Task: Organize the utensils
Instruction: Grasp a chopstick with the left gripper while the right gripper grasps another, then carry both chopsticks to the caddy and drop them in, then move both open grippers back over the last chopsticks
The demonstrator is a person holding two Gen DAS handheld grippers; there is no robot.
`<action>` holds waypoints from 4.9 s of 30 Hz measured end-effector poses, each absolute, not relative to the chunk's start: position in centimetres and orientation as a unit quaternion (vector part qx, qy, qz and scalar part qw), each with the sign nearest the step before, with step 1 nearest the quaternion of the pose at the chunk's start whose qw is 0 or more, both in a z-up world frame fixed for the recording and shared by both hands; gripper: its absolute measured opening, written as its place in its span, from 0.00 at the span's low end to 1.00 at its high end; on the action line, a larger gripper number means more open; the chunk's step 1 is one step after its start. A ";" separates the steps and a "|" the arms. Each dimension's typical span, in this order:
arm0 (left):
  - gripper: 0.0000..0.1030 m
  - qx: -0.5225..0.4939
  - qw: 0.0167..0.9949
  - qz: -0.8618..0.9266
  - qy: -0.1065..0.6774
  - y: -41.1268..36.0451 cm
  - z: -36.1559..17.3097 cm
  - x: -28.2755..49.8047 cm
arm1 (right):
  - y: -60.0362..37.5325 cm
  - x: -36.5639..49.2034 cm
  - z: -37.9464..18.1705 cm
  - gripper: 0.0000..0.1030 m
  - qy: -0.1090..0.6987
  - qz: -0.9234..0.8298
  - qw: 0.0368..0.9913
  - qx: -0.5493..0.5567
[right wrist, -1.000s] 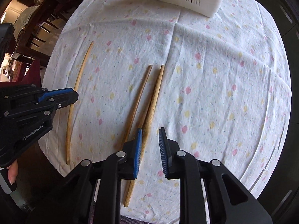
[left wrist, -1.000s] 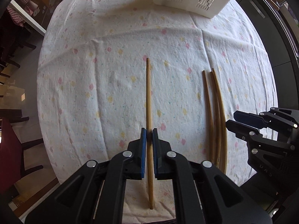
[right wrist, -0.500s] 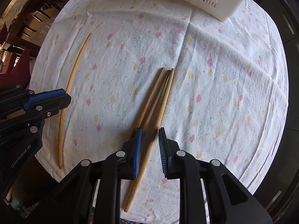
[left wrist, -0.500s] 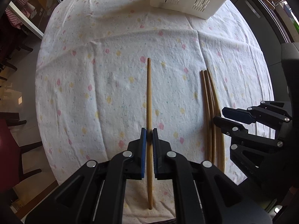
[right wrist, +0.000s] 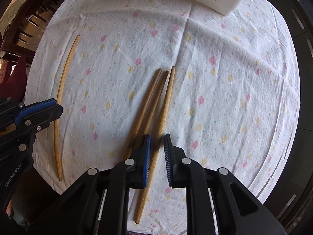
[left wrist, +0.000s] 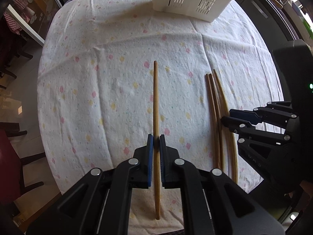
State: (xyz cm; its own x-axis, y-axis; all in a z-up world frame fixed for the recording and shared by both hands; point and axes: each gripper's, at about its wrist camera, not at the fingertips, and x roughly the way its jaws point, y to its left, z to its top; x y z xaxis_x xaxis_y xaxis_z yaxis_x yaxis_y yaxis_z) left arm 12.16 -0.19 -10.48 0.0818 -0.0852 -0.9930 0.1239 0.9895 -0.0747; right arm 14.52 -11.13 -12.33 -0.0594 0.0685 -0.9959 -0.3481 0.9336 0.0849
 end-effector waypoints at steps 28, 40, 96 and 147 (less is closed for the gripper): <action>0.06 0.081 0.924 -0.047 0.372 -2.1 1.2 11.0 | -22.0 8.3 7.2 0.07 0.400 0.251 0.878 0.074; 0.06 0.060 0.953 -0.043 0.294 -3.7 8.9 13.6 | -24.0 11.7 16.5 0.07 0.313 0.238 0.914 0.100; 0.10 0.020 0.965 -0.048 0.258 -5.7 4.7 24.0 | -19.4 23.1 6.7 0.08 0.184 0.127 0.973 0.052; 0.37 0.039 0.701 -0.063 0.710 -10.0 -14.2 15.4 | -28.6 7.9 -0.4 0.35 0.449 0.176 0.870 0.100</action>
